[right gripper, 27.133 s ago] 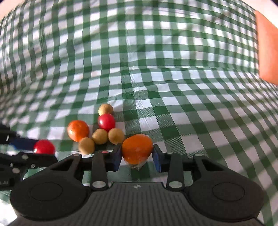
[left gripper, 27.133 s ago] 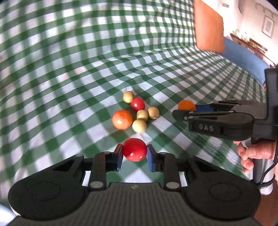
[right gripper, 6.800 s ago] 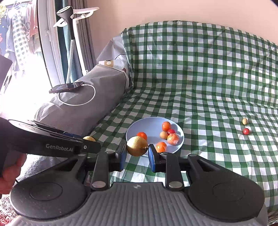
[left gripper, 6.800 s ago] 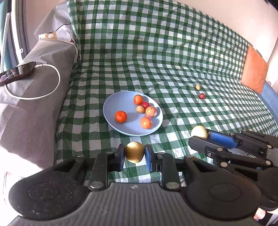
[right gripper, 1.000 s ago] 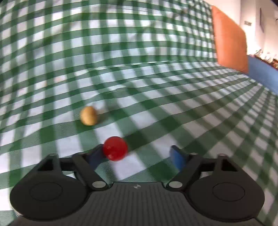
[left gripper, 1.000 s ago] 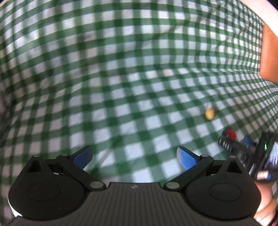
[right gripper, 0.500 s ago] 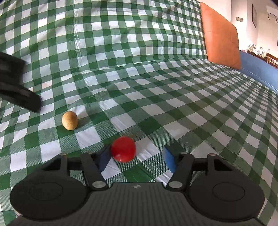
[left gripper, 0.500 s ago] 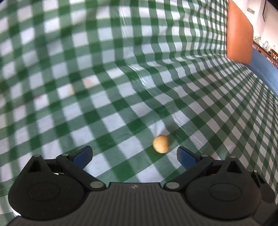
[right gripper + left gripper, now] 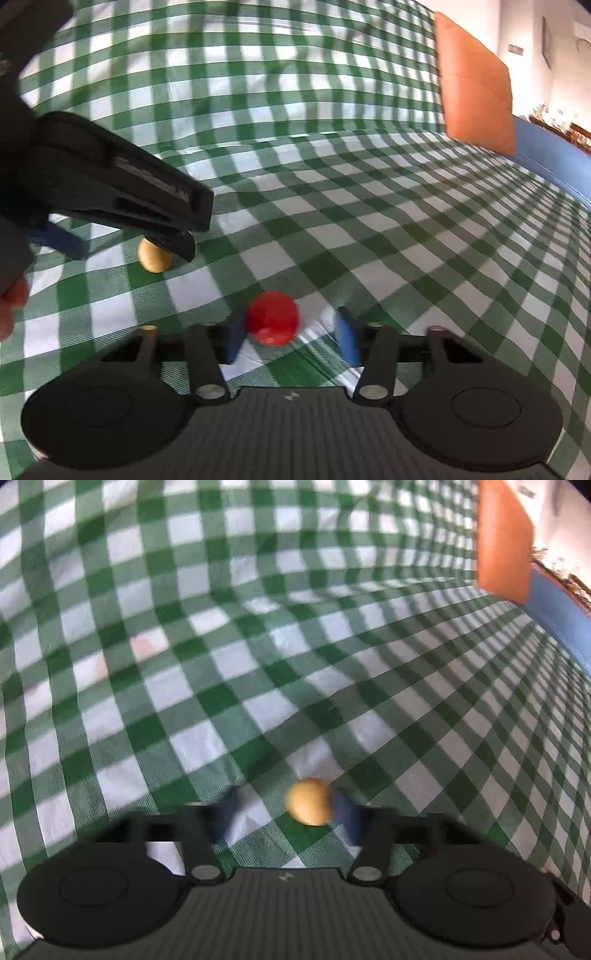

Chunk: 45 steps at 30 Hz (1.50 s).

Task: Organize fruits
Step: 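Carry the yellow fruit and red cherry tomato to the plate and release both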

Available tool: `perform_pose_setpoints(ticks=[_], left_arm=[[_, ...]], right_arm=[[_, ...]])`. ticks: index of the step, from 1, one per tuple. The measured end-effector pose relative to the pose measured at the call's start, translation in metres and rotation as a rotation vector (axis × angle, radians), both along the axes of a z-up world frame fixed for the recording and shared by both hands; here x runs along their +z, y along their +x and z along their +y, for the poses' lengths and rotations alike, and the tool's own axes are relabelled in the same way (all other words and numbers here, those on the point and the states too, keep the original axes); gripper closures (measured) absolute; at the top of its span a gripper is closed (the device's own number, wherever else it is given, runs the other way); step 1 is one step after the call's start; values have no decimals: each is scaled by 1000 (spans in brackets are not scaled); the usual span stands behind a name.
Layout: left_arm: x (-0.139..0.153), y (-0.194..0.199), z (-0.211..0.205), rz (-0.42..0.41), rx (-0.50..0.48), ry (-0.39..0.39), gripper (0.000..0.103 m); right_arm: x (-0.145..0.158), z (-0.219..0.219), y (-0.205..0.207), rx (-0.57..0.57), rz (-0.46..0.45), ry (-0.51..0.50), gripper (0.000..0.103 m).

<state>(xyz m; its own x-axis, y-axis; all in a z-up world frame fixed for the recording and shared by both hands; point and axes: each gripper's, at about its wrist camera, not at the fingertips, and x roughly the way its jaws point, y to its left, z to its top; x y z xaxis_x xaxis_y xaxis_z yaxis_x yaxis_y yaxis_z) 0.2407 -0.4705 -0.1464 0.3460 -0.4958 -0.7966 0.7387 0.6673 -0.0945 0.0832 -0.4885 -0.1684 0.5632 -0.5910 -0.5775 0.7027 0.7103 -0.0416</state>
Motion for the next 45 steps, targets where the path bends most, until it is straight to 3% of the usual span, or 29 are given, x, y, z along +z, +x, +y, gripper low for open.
perform_pose_setpoints(ticks=[1, 9, 18, 25, 31, 39, 45], left_arm=[[2, 2, 2, 28, -11, -12, 76], [42, -18, 53, -2, 56, -66, 76], [103, -80, 206, -16, 217, -90, 76], [132, -137, 340, -24, 354, -66, 76], [144, -179, 422, -14, 434, -50, 76], [156, -225, 487, -40, 471, -77, 76], [160, -234, 511, -38, 485, -107, 76]], right_arm=[[0, 1, 1, 9, 6, -6, 74], [13, 1, -2, 23, -66, -13, 74], [53, 45, -14, 111, -125, 6, 74], [97, 130, -60, 272, -108, 14, 73], [126, 221, -101, 448, -80, 44, 73], [153, 322, -132, 658, -46, 73, 73], [165, 362, -135, 747, -33, 64, 73]])
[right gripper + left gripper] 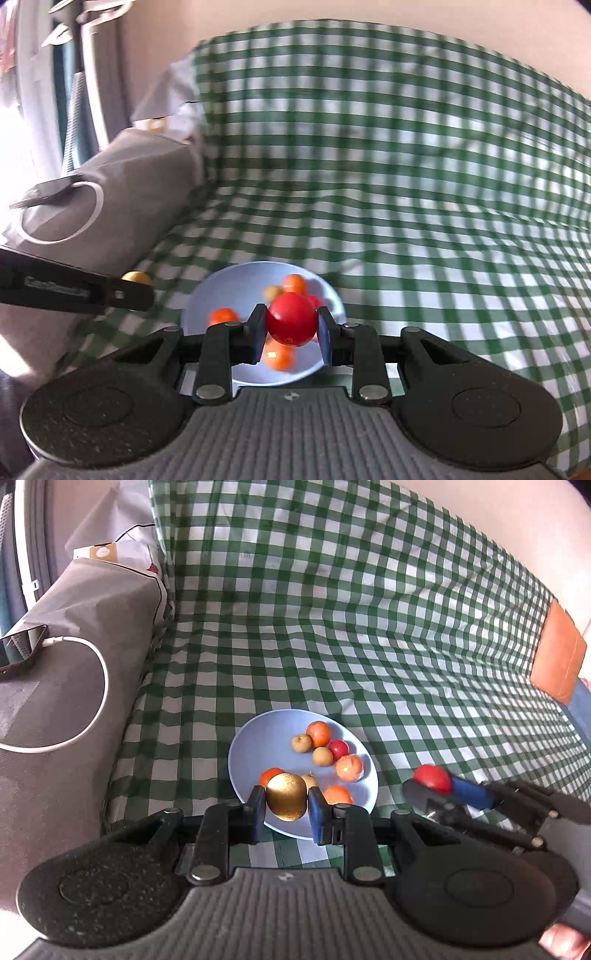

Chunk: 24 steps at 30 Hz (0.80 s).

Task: Organize fruits
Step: 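Carry the yellow fruit and red cherry tomato to the plate and release both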

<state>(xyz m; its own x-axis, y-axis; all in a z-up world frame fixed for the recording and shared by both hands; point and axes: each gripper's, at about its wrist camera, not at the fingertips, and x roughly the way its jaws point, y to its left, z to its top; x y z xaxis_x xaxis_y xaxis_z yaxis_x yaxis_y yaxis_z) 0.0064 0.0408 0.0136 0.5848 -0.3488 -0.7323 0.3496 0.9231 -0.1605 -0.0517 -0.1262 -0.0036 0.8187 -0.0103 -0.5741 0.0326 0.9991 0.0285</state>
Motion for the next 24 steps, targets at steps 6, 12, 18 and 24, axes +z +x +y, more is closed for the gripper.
perform_pose_setpoints(ticks=[6, 12, 18, 24], left_arm=[[-5, 24, -9, 24, -14, 7, 76], [-10, 48, -27, 22, -22, 20, 76], [-24, 63, -41, 36, -5, 25, 76], [-45, 79, -51, 69, -10, 28, 76]], right_arm=[[3, 19, 3, 17, 0, 1, 73], [-2, 8, 16, -1, 1, 29, 73], [-24, -9, 31, -19, 41, 45, 73], [-43, -20, 52, -30, 72, 42, 73]])
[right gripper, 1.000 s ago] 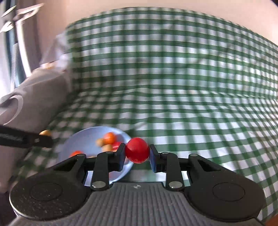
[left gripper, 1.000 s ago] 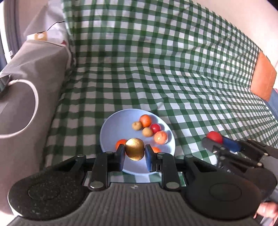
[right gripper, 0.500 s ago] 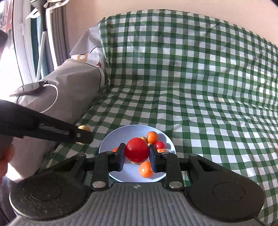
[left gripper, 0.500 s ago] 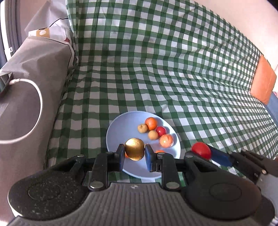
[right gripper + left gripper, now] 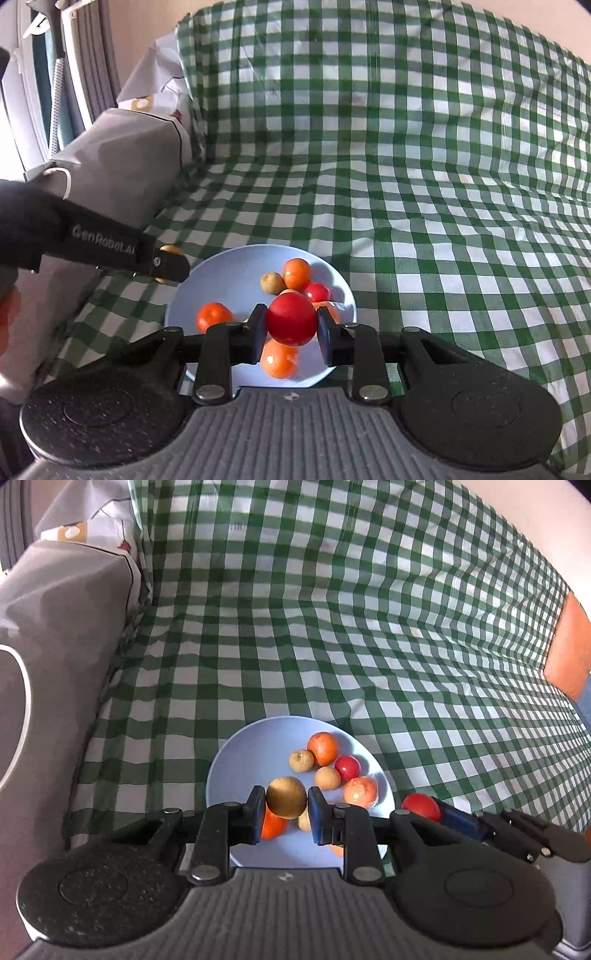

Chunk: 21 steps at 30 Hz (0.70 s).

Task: Organize fruits
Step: 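Carry the yellow fruit and red cherry tomato to the plate and release both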

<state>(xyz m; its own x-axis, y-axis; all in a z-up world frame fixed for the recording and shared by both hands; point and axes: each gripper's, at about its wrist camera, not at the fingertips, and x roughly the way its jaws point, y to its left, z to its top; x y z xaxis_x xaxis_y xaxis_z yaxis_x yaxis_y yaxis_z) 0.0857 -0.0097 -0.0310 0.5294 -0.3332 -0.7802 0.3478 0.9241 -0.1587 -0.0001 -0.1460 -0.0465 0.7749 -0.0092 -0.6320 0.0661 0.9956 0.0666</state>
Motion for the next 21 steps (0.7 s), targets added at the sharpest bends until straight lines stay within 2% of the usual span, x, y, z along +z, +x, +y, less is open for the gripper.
perform_pose_setpoints(ticks=[8, 13, 14, 15, 16, 17, 18, 20, 21], left_arm=[[-23, 24, -11, 18, -16, 14, 76], [-37, 38, -7, 41, 7, 30, 74], [-38, 40, -7, 47, 10, 30, 66], [-37, 41, -5, 46, 12, 26, 47], [-35, 40, -2, 36, 16, 21, 35], [-32, 38, 0, 23, 24, 23, 15], [-28, 34, 3, 3, 36, 29, 6], [-19, 24, 9, -31, 46, 41, 1], [-16, 19, 10, -37, 46, 49, 0]], right_arm=[[-24, -4, 27, 26, 43, -16, 73], [-39, -1, 41, 56, 74, -35, 73], [-42, -1, 44, 66, 79, -34, 72], [-44, 0, 47, 88, 84, -29, 72], [-45, 1, 48, 106, 85, -30, 70], [-45, 2, 50, 117, 89, -38, 59], [-43, 1, 49, 117, 90, -42, 53], [-37, -2, 42, 109, 83, -31, 35], [-32, -4, 36, 103, 84, -28, 30]])
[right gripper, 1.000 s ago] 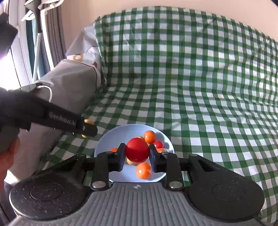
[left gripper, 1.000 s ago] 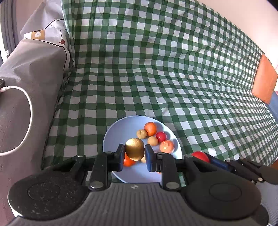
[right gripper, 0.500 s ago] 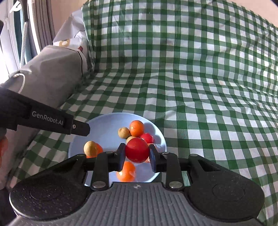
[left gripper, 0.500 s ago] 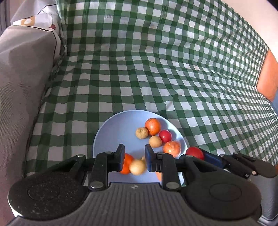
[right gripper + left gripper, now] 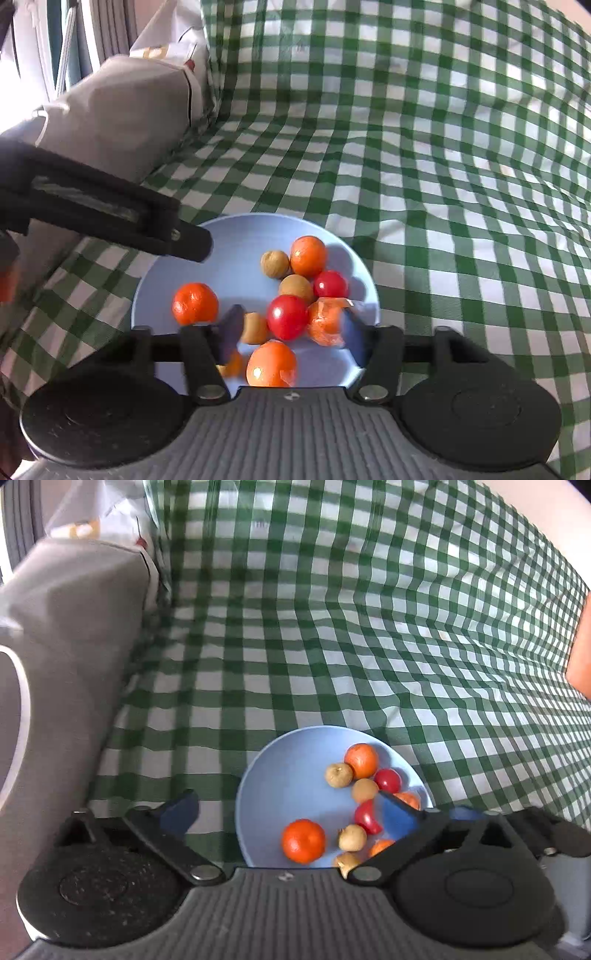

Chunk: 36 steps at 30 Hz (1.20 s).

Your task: Organize fruits

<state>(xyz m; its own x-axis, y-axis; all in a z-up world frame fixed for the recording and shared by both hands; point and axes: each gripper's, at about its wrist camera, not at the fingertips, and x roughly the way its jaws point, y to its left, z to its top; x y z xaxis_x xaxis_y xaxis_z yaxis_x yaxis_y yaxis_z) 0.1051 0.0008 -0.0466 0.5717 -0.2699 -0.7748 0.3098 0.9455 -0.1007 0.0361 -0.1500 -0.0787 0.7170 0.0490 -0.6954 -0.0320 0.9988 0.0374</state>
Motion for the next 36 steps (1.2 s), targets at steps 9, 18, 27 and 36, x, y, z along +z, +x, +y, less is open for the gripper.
perform_pose_setpoints(ticks=[9, 18, 27, 36], left_arm=[[21, -52, 14, 92, 50, -2, 0], [46, -100, 26, 50, 93, 42, 0], [58, -124, 33, 17, 74, 69, 0], [61, -131, 30, -14, 72, 103, 0]], right_arm=[[37, -3, -61, -73, -8, 31, 1], [58, 13, -105, -80, -21, -17, 1], [70, 29, -122, -62, -55, -55, 1], [75, 30, -128, -59, -71, -64, 1]])
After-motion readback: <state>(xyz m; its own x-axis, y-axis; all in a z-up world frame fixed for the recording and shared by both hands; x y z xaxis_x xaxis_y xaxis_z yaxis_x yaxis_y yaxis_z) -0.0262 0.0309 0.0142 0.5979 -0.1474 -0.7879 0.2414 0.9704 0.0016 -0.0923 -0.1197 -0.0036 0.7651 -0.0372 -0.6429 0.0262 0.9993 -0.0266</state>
